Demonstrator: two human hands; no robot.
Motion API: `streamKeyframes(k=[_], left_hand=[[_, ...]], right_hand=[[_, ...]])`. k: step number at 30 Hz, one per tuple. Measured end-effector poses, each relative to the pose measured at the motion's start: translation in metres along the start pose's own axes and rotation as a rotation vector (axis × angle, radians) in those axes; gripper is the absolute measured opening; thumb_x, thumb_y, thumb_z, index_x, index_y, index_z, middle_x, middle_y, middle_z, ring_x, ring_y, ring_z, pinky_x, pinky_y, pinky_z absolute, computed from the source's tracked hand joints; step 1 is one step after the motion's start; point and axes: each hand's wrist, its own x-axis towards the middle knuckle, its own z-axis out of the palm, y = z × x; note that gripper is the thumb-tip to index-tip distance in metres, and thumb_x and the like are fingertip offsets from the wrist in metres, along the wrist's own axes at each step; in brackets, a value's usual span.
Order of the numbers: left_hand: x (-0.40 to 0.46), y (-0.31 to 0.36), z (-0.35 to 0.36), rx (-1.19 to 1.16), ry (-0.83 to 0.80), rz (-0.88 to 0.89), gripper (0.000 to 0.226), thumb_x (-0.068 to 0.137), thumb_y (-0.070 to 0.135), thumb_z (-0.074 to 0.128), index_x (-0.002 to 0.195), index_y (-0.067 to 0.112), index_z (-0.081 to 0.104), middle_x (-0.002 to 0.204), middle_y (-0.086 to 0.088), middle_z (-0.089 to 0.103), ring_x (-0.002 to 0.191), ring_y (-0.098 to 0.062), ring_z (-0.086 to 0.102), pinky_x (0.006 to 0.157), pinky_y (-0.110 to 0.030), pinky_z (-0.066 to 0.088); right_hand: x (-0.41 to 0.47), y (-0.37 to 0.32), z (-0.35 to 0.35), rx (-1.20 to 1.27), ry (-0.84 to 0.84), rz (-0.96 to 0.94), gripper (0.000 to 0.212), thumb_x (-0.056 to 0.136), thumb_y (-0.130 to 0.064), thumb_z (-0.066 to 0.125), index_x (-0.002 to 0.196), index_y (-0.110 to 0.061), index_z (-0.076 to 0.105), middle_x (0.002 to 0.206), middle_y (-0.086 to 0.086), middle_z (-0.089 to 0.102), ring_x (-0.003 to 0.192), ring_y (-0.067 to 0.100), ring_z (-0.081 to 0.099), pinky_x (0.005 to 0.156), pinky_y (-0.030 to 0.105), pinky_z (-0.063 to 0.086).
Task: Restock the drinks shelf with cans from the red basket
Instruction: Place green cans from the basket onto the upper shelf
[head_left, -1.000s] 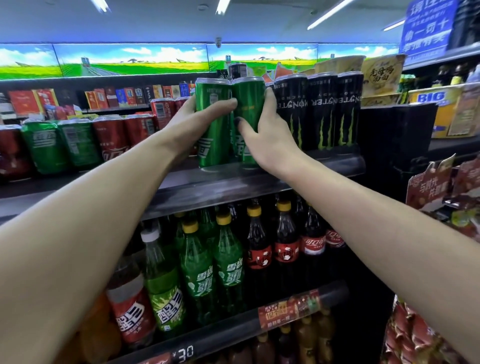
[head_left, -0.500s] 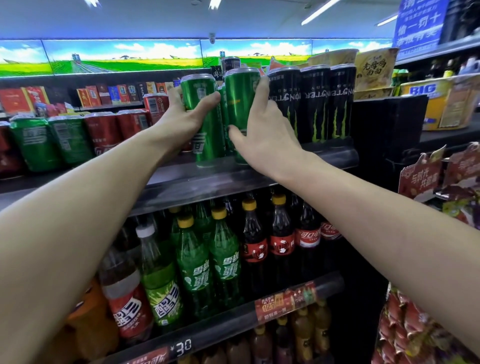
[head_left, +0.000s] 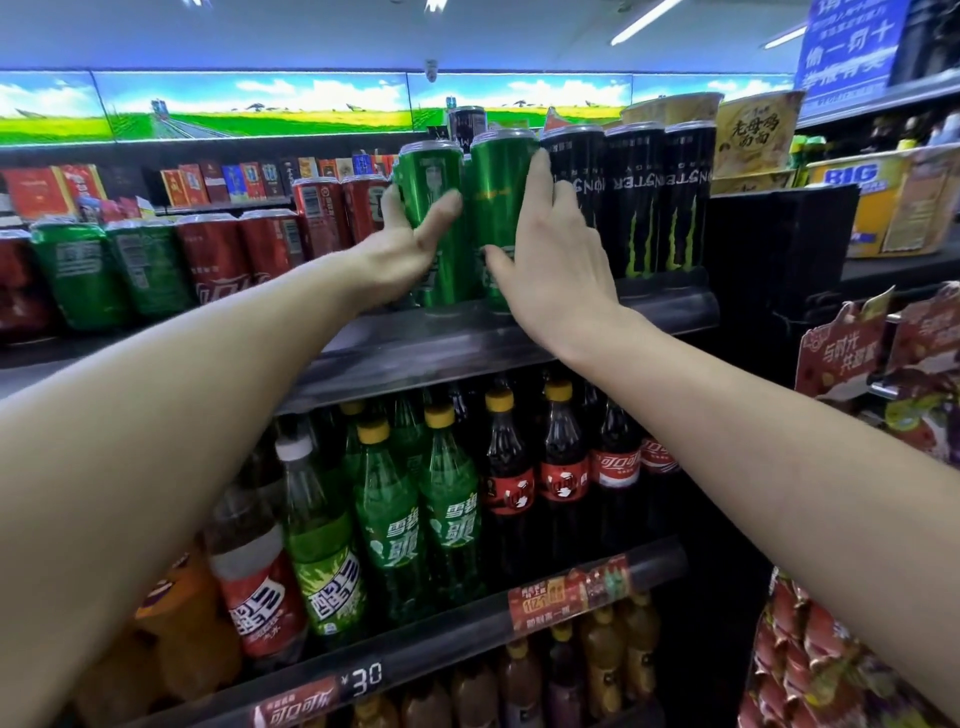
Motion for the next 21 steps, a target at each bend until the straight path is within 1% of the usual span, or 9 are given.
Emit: streamKeyframes(k=[1, 2, 4, 6, 8, 10, 17, 19, 21], left_hand=[[-0.002, -0.004, -0.002, 0.007, -0.05, -0.077, 0.091, 0.103, 0.07, 0.027, 0.166, 0.014, -0.006, 0.174, -0.015, 0.009, 0.159, -0.029, 0.015, 0.128, -0.04, 0.014], [0.0, -0.01, -0.008, 0.092, -0.054, -0.058, 0.093, 0.102, 0.07, 0.028, 0.165, 0.016, -0.013, 0.174, -0.014, 0.004, 0.16, -0.028, 0.012, 0.13, -0.041, 0.01], [-0.002, -0.01, -0.012, 0.161, -0.118, -0.057, 0.103, 0.095, 0.075, 0.033, 0.163, 0.019, -0.021, 0.173, -0.014, 0.011, 0.159, -0.025, 0.019, 0.13, -0.043, 0.011], [-0.001, -0.011, -0.014, 0.292, -0.176, -0.004, 0.113, 0.089, 0.081, 0.039, 0.163, 0.021, -0.021, 0.173, -0.012, 0.015, 0.157, -0.022, 0.023, 0.131, -0.042, 0.012], [0.004, -0.009, -0.011, 0.338, -0.15, -0.047, 0.103, 0.1, 0.071, 0.039, 0.162, 0.017, -0.024, 0.174, -0.012, 0.008, 0.159, -0.024, 0.019, 0.13, -0.037, 0.01], [0.008, -0.008, -0.009, 0.331, -0.098, -0.072, 0.098, 0.103, 0.066, 0.038, 0.161, 0.017, -0.025, 0.173, -0.012, 0.007, 0.159, -0.026, 0.019, 0.129, -0.035, 0.009], [0.008, -0.013, -0.007, 0.316, -0.086, -0.067, 0.105, 0.099, 0.07, 0.042, 0.161, 0.018, -0.026, 0.174, -0.013, 0.005, 0.159, -0.028, 0.019, 0.13, -0.039, 0.01], [0.01, -0.013, -0.007, 0.27, -0.06, -0.063, 0.108, 0.097, 0.071, 0.046, 0.162, 0.019, -0.022, 0.173, -0.014, 0.01, 0.158, -0.03, 0.022, 0.13, -0.043, 0.013], [0.01, -0.011, -0.009, 0.206, -0.051, -0.083, 0.118, 0.088, 0.082, 0.052, 0.164, 0.022, -0.015, 0.166, -0.019, 0.031, 0.148, -0.032, 0.039, 0.126, -0.048, 0.024]], right_hand=[[-0.001, 0.001, 0.001, 0.012, 0.011, -0.004, 0.085, 0.102, -0.029, 0.06, 0.162, -0.011, 0.002, 0.145, 0.015, 0.043, 0.097, 0.03, 0.063, 0.074, 0.036, 0.044], [-0.001, 0.002, 0.002, 0.023, 0.022, -0.015, 0.083, 0.102, -0.026, 0.06, 0.162, -0.013, 0.004, 0.142, 0.015, 0.045, 0.091, 0.028, 0.062, 0.072, 0.036, 0.045], [-0.001, 0.004, 0.006, 0.044, 0.032, -0.041, 0.08, 0.102, -0.021, 0.059, 0.162, -0.015, 0.006, 0.139, 0.015, 0.046, 0.088, 0.028, 0.061, 0.072, 0.039, 0.049], [0.001, 0.006, 0.008, 0.064, 0.024, -0.05, 0.079, 0.102, -0.018, 0.058, 0.162, -0.015, 0.007, 0.141, 0.016, 0.046, 0.094, 0.03, 0.062, 0.076, 0.042, 0.051], [0.005, 0.009, 0.011, 0.067, 0.012, -0.036, 0.078, 0.102, -0.016, 0.056, 0.163, -0.014, 0.007, 0.147, 0.017, 0.044, 0.104, 0.032, 0.062, 0.086, 0.045, 0.053], [0.007, 0.011, 0.014, 0.031, 0.003, -0.025, 0.077, 0.103, -0.013, 0.055, 0.163, -0.013, 0.006, 0.151, 0.016, 0.043, 0.112, 0.034, 0.062, 0.091, 0.046, 0.052], [0.006, 0.01, 0.02, 0.011, 0.025, -0.009, 0.078, 0.103, -0.009, 0.054, 0.163, -0.013, 0.005, 0.148, 0.012, 0.048, 0.109, 0.032, 0.065, 0.086, 0.045, 0.053], [0.006, 0.01, 0.018, 0.024, 0.017, -0.003, 0.079, 0.103, -0.009, 0.054, 0.163, -0.016, 0.003, 0.147, 0.012, 0.049, 0.106, 0.032, 0.065, 0.084, 0.045, 0.054], [0.004, 0.009, 0.016, 0.039, 0.006, 0.001, 0.083, 0.102, -0.008, 0.054, 0.163, -0.02, -0.001, 0.143, 0.012, 0.05, 0.098, 0.031, 0.064, 0.08, 0.045, 0.054]])
